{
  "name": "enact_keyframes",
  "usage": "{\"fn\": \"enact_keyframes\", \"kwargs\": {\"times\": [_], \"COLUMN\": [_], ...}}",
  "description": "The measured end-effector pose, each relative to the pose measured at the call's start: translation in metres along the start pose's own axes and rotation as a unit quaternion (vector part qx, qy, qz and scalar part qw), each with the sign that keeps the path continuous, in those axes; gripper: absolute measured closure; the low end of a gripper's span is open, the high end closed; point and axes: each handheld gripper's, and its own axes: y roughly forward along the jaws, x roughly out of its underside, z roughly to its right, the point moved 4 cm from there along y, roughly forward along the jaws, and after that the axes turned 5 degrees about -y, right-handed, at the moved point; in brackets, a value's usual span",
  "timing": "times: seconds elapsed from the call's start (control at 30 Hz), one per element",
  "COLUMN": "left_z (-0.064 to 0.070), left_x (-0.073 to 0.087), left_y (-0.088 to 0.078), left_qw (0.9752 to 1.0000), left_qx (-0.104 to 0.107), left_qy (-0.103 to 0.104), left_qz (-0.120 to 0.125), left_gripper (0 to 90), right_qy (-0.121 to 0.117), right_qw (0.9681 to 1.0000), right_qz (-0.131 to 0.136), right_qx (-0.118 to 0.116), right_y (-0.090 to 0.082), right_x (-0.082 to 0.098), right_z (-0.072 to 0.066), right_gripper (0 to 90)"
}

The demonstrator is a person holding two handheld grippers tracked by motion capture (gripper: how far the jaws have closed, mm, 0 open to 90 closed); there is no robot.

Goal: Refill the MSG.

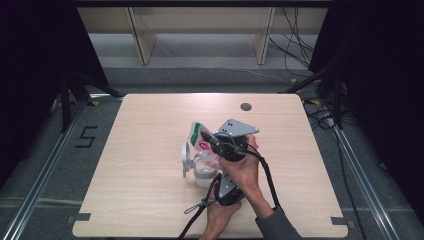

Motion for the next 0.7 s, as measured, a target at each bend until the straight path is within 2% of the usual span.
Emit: {"fn": "enact_keyframes", "kwargs": {"times": [0.03, 0.13, 0.2, 0.23, 0.27, 0.43, 0.6, 0.7], "left_z": [0.0000, -0.0003, 0.0001, 0.0004, 0.0001, 0.0003, 0.0002, -0.0002], "left_x": [0.0000, -0.0005, -0.0007, -0.0007, -0.0010, 0.0002, -0.0004, 0.0007], "left_y": [0.0000, -0.0005, -0.0004, -0.0007, -0.0011, 0.0000, -0.0006, -0.0008], "left_qw": [1.0000, 1.0000, 1.0000, 1.0000, 1.0000, 1.0000, 1.0000, 1.0000], "left_qx": [0.000, 0.001, 0.001, 0.000, 0.000, 0.000, -0.002, -0.002], "left_qy": [0.000, -0.001, 0.000, 0.001, 0.003, 0.000, 0.005, 0.002], "left_qz": [0.000, 0.000, 0.001, 0.000, 0.000, -0.002, 0.002, 0.000], "left_gripper": [76.2, 76.2, 76.2, 76.2, 76.2, 76.1, 76.2, 76.2], "right_qy": [0.005, 0.001, 0.008, 0.006, 0.006, -0.005, 0.004, 0.006], "right_qw": [0.9999, 1.0000, 0.9999, 1.0000, 1.0000, 1.0000, 1.0000, 1.0000], "right_qz": [-0.009, -0.006, -0.010, -0.004, -0.001, 0.002, -0.003, -0.007], "right_qx": [0.000, -0.001, 0.000, 0.003, -0.008, 0.004, -0.005, -0.002], "right_y": [-0.0007, 0.0009, -0.0013, -0.0004, -0.0005, 0.0005, -0.0024, -0.0006], "right_x": [0.0004, 0.0001, 0.0000, -0.0004, -0.0009, 0.0002, -0.0007, 0.0006], "right_z": [-0.0020, -0.0025, -0.0023, -0.0019, -0.0016, 0.0011, -0.0004, -0.0011], "right_gripper": [90.0, 90.0, 90.0, 90.0, 90.0, 90.0, 90.0, 90.0]}}
